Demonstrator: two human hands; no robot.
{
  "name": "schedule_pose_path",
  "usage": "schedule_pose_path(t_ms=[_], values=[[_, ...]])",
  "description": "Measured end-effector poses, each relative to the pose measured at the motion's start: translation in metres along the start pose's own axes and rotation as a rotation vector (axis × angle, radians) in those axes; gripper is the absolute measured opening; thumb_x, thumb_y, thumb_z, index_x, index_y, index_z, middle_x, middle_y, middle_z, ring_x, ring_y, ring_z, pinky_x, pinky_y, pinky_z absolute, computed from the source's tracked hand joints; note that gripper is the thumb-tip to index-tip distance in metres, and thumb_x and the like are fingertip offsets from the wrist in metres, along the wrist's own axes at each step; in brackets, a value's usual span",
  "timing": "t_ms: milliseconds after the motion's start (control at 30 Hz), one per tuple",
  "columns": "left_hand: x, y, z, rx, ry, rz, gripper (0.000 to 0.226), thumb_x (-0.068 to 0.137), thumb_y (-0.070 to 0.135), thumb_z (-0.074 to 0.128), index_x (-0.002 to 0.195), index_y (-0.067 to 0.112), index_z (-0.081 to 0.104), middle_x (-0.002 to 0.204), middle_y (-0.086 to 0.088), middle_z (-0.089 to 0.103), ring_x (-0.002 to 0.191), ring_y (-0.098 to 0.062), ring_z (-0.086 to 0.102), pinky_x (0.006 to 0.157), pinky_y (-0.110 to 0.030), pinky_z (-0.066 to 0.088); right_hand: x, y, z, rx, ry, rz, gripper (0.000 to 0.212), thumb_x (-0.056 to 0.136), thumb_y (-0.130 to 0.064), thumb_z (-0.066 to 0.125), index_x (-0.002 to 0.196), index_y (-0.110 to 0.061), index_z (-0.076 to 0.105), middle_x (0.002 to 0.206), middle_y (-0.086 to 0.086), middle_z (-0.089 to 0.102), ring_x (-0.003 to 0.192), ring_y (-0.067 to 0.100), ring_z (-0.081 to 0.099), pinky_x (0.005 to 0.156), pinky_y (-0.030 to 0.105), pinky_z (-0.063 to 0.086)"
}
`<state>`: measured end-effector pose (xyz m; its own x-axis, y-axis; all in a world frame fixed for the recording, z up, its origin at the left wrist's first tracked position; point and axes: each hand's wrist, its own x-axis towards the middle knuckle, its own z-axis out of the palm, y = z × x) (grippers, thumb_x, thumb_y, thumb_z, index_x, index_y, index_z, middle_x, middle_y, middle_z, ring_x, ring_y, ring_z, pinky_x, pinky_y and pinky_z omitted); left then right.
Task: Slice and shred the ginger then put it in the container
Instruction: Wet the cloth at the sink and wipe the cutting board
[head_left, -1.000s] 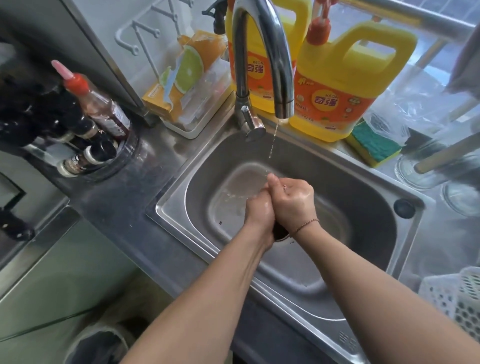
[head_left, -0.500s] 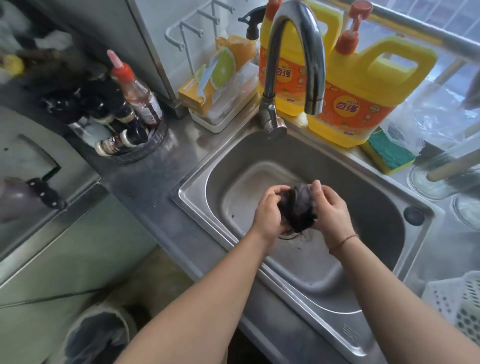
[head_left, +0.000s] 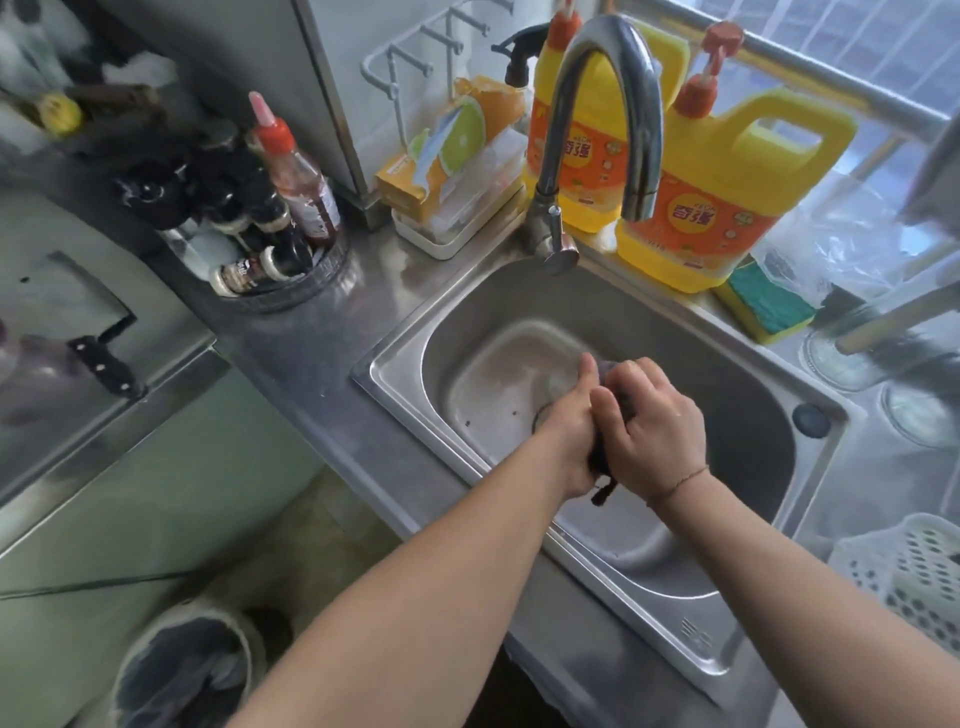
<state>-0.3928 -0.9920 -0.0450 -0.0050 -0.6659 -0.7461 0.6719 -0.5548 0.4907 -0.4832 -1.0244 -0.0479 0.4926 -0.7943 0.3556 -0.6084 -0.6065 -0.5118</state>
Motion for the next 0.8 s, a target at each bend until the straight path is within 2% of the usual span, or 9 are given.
schedule_pose_path(t_ms=[167,300,367,433,500,567,667,733,800], values=[[0.003,-0.01,0.008,0.12,0.051,-0.051,0.042,0.103,0.05,0.047,0.077,0.021,0.06,0.061,0.003,0.063,0.054,-0.012,0.063,0.046,-0.02,0.049,0.002,0.004,0.001,0.106,0.055,0.04,0.048,0.092,-0.039,0.046,0.051,-0.016,0.039,0.048,-0.009,0.029,0.044,0.019,0.034,0.045,0.029,0.036],[0.006,-0.009,0.018,0.184,0.18,0.136,0.044,0.1,0.047,0.047,0.07,0.016,0.058,0.059,-0.005,0.056,0.048,-0.02,0.054,0.041,-0.023,0.039,0.011,0.001,0.0,0.25,0.065,0.371,0.056,0.09,-0.033,0.052,0.042,-0.019,0.028,0.034,0.0,0.025,0.039,0.012,0.032,0.043,0.017,0.024],[0.012,-0.006,0.023,0.405,0.298,0.317,0.052,0.094,0.049,0.043,0.086,0.005,0.069,0.085,-0.019,0.071,0.079,-0.035,0.067,0.064,-0.04,0.057,0.016,0.009,0.002,0.333,0.076,0.574,0.062,0.092,-0.029,0.055,0.035,-0.016,0.033,0.031,-0.003,0.032,0.037,0.009,0.034,0.044,0.018,0.028],[0.006,-0.004,0.029,0.595,0.311,0.434,0.055,0.101,0.047,0.038,0.105,0.003,0.073,0.111,-0.024,0.071,0.106,-0.038,0.064,0.093,-0.046,0.052,0.022,0.02,0.0,0.453,0.046,0.798,0.057,0.09,-0.035,0.056,0.038,-0.012,0.051,0.037,-0.008,0.045,0.042,0.005,0.045,0.051,0.03,0.044],[0.001,-0.01,0.026,0.686,0.233,0.437,0.051,0.107,0.042,0.035,0.113,0.005,0.07,0.118,-0.023,0.068,0.112,-0.037,0.061,0.096,-0.044,0.048,0.025,0.025,-0.004,0.522,-0.02,1.008,0.053,0.089,-0.046,0.054,0.05,-0.011,0.06,0.061,0.004,0.061,0.066,0.023,0.062,0.068,0.041,0.054],[-0.003,-0.018,0.02,0.62,0.16,0.382,0.041,0.107,0.04,0.037,0.111,0.009,0.064,0.119,-0.02,0.065,0.114,-0.038,0.059,0.096,-0.048,0.047,0.027,0.027,-0.01,0.528,-0.02,1.008,0.056,0.092,-0.056,0.047,0.056,-0.014,0.057,0.067,0.006,0.059,0.072,0.026,0.06,0.072,0.036,0.05],[-0.011,-0.019,-0.001,0.359,0.084,0.325,0.018,0.089,0.028,0.045,0.099,0.02,0.057,0.107,-0.016,0.061,0.108,-0.034,0.06,0.092,-0.043,0.052,0.016,0.022,-0.019,0.864,-0.094,0.892,0.064,0.078,-0.076,0.044,0.079,-0.015,0.063,0.08,0.006,0.065,0.079,0.02,0.062,0.079,0.034,0.051],[-0.022,-0.014,-0.021,0.361,0.104,0.433,0.027,0.081,0.01,0.05,0.102,0.021,0.061,0.096,-0.005,0.061,0.091,-0.02,0.059,0.078,-0.023,0.051,0.003,0.016,-0.019,1.038,-0.308,0.751,0.068,0.067,-0.063,0.071,0.106,-0.007,0.063,0.099,0.012,0.068,0.09,0.023,0.066,0.077,0.032,0.055],[-0.037,-0.009,-0.049,0.363,0.215,0.575,0.034,0.065,0.004,0.057,0.091,0.024,0.065,0.087,0.003,0.062,0.083,-0.012,0.058,0.07,-0.016,0.047,-0.003,0.004,-0.011,1.068,-0.373,0.666,0.059,0.066,-0.03,0.083,0.114,-0.005,0.061,0.1,0.013,0.07,0.088,0.022,0.069,0.072,0.029,0.057]])
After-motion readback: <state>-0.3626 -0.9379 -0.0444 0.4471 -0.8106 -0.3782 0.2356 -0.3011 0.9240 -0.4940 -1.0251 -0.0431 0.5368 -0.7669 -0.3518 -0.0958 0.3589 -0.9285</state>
